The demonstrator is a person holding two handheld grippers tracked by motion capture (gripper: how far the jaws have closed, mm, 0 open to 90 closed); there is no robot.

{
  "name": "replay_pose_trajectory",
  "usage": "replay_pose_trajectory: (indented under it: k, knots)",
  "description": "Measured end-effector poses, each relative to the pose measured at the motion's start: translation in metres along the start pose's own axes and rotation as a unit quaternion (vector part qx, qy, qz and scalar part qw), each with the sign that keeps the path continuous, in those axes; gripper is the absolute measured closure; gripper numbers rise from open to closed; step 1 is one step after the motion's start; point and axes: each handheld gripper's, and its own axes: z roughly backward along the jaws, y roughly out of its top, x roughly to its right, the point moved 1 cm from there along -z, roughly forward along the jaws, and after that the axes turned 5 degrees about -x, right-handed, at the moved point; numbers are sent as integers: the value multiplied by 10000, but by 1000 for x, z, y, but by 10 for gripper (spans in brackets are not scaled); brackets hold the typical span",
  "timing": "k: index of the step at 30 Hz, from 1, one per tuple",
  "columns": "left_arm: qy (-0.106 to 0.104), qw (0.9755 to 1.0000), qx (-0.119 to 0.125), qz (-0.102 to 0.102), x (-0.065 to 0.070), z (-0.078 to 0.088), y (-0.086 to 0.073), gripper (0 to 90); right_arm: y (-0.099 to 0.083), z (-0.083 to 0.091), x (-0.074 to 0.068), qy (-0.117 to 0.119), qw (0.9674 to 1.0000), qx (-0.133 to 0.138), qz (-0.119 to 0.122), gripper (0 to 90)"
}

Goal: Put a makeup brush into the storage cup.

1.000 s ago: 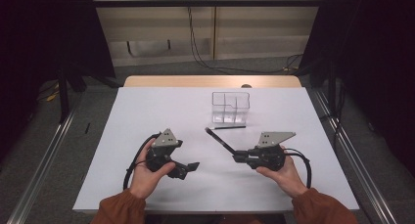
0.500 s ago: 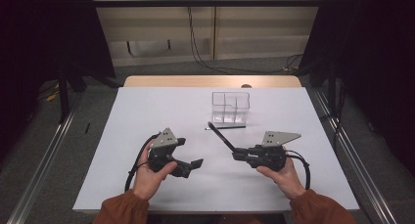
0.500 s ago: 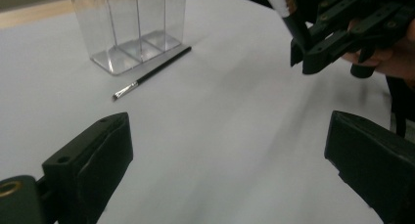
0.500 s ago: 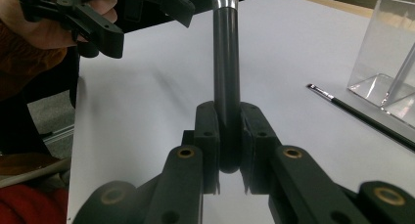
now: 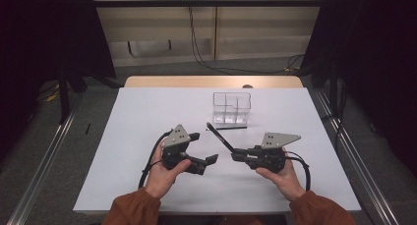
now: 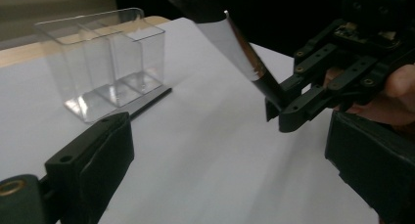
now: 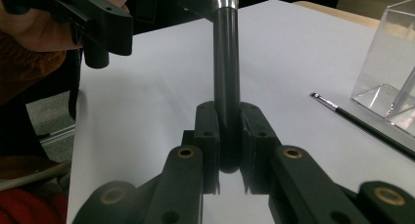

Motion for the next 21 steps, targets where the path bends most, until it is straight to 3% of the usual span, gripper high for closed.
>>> replay_pose_trajectory:
  k: [4,13,21]
  knots:
    - [22,10000,61,20,2,-6,5,29,0,-1,-1,43,10000,-23,24,800]
    - [-182,9997,134,21,7,-19,8,49,1,-3,-3,80,10000,-11,41,800]
    - [5,9998,200,-30,8,-19,13,137,1,-3,-3,99,9999,-1,32,799]
